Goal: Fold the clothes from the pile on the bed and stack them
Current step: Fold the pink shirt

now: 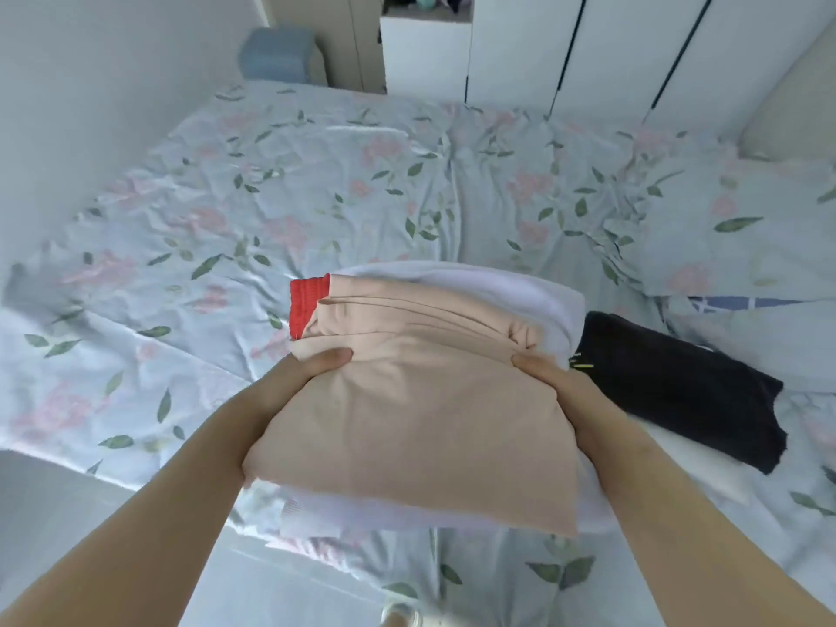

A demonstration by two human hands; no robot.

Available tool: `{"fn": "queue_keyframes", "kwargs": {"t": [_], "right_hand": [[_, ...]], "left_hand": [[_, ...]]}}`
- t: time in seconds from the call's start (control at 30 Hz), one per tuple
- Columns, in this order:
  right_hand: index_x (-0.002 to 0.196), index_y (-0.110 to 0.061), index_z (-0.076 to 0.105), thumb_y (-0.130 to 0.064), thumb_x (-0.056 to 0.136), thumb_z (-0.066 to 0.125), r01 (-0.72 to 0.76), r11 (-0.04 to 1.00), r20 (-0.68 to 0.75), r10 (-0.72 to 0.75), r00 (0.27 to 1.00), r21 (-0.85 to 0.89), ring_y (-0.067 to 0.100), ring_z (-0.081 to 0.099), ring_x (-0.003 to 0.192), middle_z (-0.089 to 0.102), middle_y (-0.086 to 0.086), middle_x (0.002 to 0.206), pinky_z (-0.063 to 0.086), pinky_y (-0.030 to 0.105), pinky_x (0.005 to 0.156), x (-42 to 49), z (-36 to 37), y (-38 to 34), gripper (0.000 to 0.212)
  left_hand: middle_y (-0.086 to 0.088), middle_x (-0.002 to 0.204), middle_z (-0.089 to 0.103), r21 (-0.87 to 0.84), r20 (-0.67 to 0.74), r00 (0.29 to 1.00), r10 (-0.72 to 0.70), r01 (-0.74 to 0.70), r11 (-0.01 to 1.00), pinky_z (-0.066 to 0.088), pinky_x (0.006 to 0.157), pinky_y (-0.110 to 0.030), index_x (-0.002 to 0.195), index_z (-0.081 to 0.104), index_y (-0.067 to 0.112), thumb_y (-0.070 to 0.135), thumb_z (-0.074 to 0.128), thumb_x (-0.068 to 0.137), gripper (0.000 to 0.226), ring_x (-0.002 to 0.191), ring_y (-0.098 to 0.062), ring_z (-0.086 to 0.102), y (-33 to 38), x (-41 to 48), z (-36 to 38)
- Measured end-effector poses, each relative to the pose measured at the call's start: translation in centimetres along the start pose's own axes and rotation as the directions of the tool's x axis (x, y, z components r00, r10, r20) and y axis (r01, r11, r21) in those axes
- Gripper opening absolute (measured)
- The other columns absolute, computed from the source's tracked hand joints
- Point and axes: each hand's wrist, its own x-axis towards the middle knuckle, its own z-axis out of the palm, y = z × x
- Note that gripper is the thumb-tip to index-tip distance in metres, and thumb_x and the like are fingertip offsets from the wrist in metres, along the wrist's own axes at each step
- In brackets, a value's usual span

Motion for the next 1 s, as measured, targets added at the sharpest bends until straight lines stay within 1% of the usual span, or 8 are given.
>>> {"fn": "queue_keyframes", "kwargs": {"t": [0.17, 0.27, 0.4, 0.5, 0.6, 0.7, 0.83, 1.0], "right_hand": [[0.109, -0.011, 0.069, -0.039, 0.065, 0.08, 0.086, 0.994, 0.161, -0.074, 0.984, -0.07, 0.027, 0.069, 0.094, 0.073, 0.011, 0.099, 0.052, 0.034, 0.081, -1.0, 7.8, -3.9, 0.053], [0.111, -0.012, 0.068, -0.045, 0.05, 0.087, 0.146, 0.979, 0.237, -0.11, 0.965, -0.141, 0.02, 0.071, 0.086, 0.074, 0.007, 0.094, 0.051, 0.03, 0.073, -0.7, 13.7, -4.9, 0.072], [0.113, -0.007, 0.066, -0.03, 0.078, 0.074, 0.152, 0.96, 0.314, -0.073, 0.947, -0.234, 0.003, 0.068, 0.058, 0.072, -0.006, 0.065, 0.05, 0.019, 0.06, -0.3, 23.0, -5.1, 0.042], [0.1, -0.007, 0.071, -0.025, 0.073, 0.076, 0.165, 0.956, 0.365, -0.069, 0.928, -0.241, 0.014, 0.07, 0.066, 0.074, 0.005, 0.074, 0.05, 0.025, 0.062, 0.0, 31.4, -4.1, 0.033], [0.119, 0.001, 0.062, -0.017, 0.078, 0.069, 0.195, 0.937, 0.415, -0.061, 0.908, -0.29, 0.007, 0.066, 0.053, 0.07, -0.001, 0.06, 0.047, 0.016, 0.049, 0.6, 40.9, -2.3, 0.045], [0.095, -0.003, 0.066, -0.017, 0.087, 0.063, 0.135, 0.947, 0.418, 0.0, 0.908, -0.293, 0.007, 0.063, 0.046, 0.068, 0.002, 0.055, 0.045, 0.015, 0.042, 0.4, 49.8, -0.2, 0.016], [0.104, -0.004, 0.066, -0.021, 0.089, 0.062, 0.125, 0.931, 0.444, 0.043, 0.895, -0.342, 0.006, 0.065, 0.058, 0.069, 0.0, 0.074, 0.047, 0.016, 0.053, 0.9, 59.6, 2.3, 0.023], [0.121, 0.006, 0.054, -0.006, 0.094, 0.051, 0.198, 0.883, 0.493, 0.042, 0.869, -0.425, -0.003, 0.059, 0.041, 0.062, -0.008, 0.045, 0.042, 0.008, 0.043, 3.5, 71.1, 3.0, 0.03]], "left_hand": [[-0.008, 0.097, 0.074, -0.057, -0.177, 0.979, 0.101, -0.112, 0.992, 0.055, 0.061, -0.024, 0.109, 0.068, 0.018, 0.024, 0.058, 0.09, 0.023, 0.077, -0.021, 0.072, 2.2, -6.0, -5.5], [-0.011, 0.103, 0.072, -0.091, -0.253, 0.961, 0.108, -0.134, 0.987, 0.052, 0.079, -0.034, 0.112, 0.069, 0.018, 0.032, 0.068, 0.081, 0.034, 0.088, -0.026, 0.071, 1.9, -9.3, -10.2], [-0.012, 0.101, 0.073, -0.145, -0.373, 0.921, 0.112, -0.177, 0.973, 0.051, 0.078, -0.035, 0.109, 0.069, 0.02, 0.031, 0.064, 0.084, 0.028, 0.086, -0.026, 0.071, 1.1, -13.5, -17.2], [-0.011, 0.103, 0.072, -0.148, -0.425, 0.897, 0.125, -0.205, 0.967, 0.05, 0.086, -0.039, 0.111, 0.069, 0.021, 0.036, 0.07, 0.079, 0.035, 0.09, -0.028, 0.071, 0.0, -16.6, -23.8], [-0.009, 0.089, 0.075, -0.177, -0.498, 0.861, 0.101, -0.215, 0.961, 0.049, 0.074, -0.035, 0.101, 0.07, 0.02, 0.034, 0.065, 0.084, 0.023, 0.075, -0.023, 0.072, -1.1, -19.7, -31.3], [-0.011, 0.1, 0.073, -0.211, -0.528, 0.846, 0.072, -0.214, 0.954, 0.05, 0.082, -0.038, 0.112, 0.068, 0.019, 0.037, 0.074, 0.074, 0.042, 0.09, -0.029, 0.07, -2.5, -22.5, -39.3], [-0.012, 0.103, 0.072, -0.24, -0.542, 0.84, 0.033, -0.192, 0.951, 0.049, 0.077, -0.036, 0.113, 0.067, 0.017, 0.037, 0.078, 0.067, 0.051, 0.089, -0.028, 0.071, -3.3, -24.9, -48.7], [-0.007, 0.091, 0.075, -0.283, -0.568, 0.822, 0.025, -0.224, 0.933, 0.048, 0.067, -0.031, 0.107, 0.067, 0.016, 0.032, 0.062, 0.084, 0.028, 0.074, -0.02, 0.072, -3.4, -25.4, -57.6]]}}
